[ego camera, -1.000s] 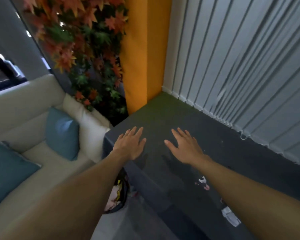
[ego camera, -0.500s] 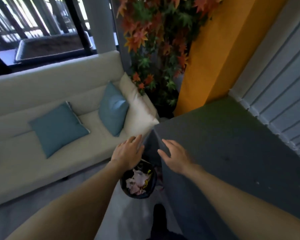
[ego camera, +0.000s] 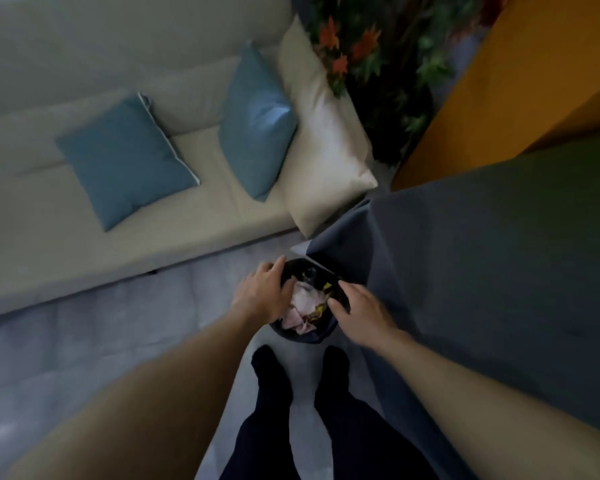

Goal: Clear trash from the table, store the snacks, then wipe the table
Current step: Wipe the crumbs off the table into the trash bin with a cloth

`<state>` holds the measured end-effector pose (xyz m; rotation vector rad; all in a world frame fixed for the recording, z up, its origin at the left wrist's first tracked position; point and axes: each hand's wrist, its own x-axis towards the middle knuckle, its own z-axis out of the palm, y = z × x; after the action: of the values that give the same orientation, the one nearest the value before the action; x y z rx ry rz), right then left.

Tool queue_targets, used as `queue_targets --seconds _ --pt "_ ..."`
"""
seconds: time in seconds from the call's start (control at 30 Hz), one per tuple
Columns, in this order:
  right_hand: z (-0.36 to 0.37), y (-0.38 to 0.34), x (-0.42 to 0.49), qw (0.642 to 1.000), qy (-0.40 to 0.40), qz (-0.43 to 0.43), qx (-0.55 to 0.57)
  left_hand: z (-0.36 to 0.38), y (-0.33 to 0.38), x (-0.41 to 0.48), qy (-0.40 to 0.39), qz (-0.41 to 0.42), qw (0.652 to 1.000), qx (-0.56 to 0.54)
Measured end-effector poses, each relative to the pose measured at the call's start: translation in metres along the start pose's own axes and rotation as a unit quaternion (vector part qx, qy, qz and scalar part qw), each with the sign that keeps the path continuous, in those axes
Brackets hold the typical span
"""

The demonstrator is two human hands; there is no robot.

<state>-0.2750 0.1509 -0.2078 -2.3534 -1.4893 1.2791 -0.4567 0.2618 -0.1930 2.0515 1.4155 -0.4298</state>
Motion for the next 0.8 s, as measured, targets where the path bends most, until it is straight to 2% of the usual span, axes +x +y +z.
queue_targets --seconds 0.17,0.4,0.6,0.8 --pt "0.066 0.032 0.055 0.996 -0.028 0.07 0.045 0.068 -0.051 0.06 -0.058 -0.03 0.998 -0.024" --pt "0.152 0.083 0.145 0.989 -0.009 0.139 0.059 0.178 -0.115 0.146 -0.112 -0.063 0.992 -0.018" --pt "0.211 0.124 0.211 0.984 -0.031 0.168 0.05 0.248 -0.146 0.207 -0.089 -0.06 0.994 -0.003" --pt "0.237 0.144 0.245 0.98 -0.029 0.184 0.077 0.288 -0.172 0.238 -0.072 -0.071 0.993 -0.057"
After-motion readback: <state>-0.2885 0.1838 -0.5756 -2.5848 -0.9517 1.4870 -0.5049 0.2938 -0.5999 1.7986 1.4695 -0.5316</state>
